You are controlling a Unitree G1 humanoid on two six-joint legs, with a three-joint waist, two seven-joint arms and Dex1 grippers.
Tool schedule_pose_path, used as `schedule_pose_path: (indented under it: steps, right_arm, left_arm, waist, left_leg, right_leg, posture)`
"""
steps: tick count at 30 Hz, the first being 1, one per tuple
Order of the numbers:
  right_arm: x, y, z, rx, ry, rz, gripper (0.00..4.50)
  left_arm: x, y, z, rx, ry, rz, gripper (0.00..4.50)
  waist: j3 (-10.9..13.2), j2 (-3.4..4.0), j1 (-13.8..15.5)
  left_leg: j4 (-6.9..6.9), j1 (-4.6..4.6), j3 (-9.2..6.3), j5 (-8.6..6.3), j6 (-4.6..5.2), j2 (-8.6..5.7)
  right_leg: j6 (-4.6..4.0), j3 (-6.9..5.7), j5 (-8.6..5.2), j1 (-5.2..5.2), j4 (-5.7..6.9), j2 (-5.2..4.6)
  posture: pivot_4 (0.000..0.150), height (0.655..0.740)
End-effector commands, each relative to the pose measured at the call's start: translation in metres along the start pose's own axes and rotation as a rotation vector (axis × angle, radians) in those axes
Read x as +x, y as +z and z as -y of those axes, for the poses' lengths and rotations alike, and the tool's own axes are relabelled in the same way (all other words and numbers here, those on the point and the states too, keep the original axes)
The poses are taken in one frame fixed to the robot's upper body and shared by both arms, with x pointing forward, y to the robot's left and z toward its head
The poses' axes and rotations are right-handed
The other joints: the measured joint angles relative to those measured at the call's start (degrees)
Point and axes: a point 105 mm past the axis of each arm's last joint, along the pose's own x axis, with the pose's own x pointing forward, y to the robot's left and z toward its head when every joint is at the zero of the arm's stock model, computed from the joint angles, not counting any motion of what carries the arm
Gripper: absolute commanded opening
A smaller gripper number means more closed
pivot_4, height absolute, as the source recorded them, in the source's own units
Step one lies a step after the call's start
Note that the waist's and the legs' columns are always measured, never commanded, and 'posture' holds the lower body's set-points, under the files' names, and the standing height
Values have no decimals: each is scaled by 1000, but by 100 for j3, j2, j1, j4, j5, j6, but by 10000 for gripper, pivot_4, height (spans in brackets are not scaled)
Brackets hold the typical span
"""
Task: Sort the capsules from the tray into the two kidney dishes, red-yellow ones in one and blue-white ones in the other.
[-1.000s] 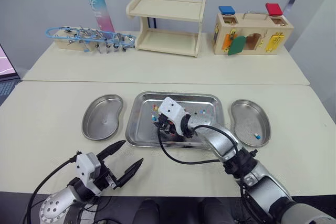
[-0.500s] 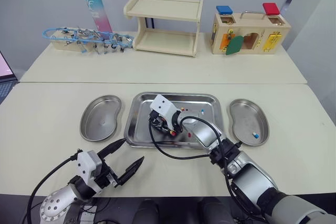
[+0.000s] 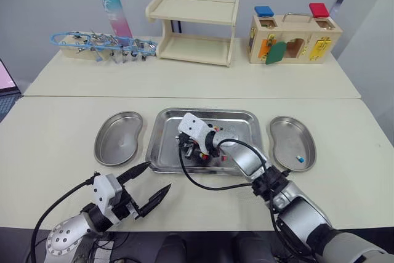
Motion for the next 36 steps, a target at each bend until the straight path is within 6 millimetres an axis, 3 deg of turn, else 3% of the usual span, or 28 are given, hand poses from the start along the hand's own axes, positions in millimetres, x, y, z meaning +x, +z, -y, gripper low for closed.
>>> schedule_pose_path:
  steps: [1,8,15,19,23,28,33,36]
  right_arm:
    - [-43,18,8,-2,-2,97,229]
    - [-146,-25,39,91,-186,-23,229]
    - [-239,-83,69,167,-435,-290,229]
    - [-259,-104,70,208,-474,-386,229]
    - [-264,-115,69,246,-483,-422,229]
    - [-267,-116,72,255,-490,-409,14465]
    - [-275,-111,75,207,-476,-370,29820]
    - [-286,-108,76,155,-452,-357,29820]
  left_arm:
    - [3,7,10,11,-99,30,45000]
    - [18,24,26,24,-287,92,45000]
    - [35,36,42,55,-436,145,45000]
    - [42,42,43,60,-469,171,45000]
    - [46,47,46,66,-511,190,45000]
    - [48,50,42,69,-490,189,45000]
    - [43,47,22,24,-350,117,45000]
    - [28,44,1,18,-222,34,45000]
  waist:
    - [1,1,32]
    - [2,3,103]
    - [3,4,116]
    - [3,4,63]
    - [3,4,66]
    - [3,4,78]
    - [3,4,82]
    - [4,4,83]
  left_leg:
    - [0,-2,0,0,0,0]
    - [0,-4,-1,0,0,-1]
    - [1,-6,4,0,1,-4]
    - [1,0,9,0,1,-3]
    - [2,0,9,0,1,-4]
    - [3,-1,9,0,1,-4]
    - [3,-1,8,0,1,-4]
    - [3,-1,8,0,1,-4]
  right_leg:
    - [0,0,0,0,-1,-1]
    - [0,-1,0,0,-5,0]
    - [1,1,0,5,-11,-2]
    - [1,8,0,6,-8,-1]
    - [1,8,0,8,-9,-2]
    - [1,7,0,8,-10,-2]
    - [2,7,-1,9,-10,-2]
    - [2,7,-1,8,-10,-2]
  posture:
    - [1500,7400]
    - [1500,7400]
    - [1500,7400]
    - [1500,7400]
    - [1500,7400]
    - [1500,7400]
    - [1500,7400]
    - [1500,7400]
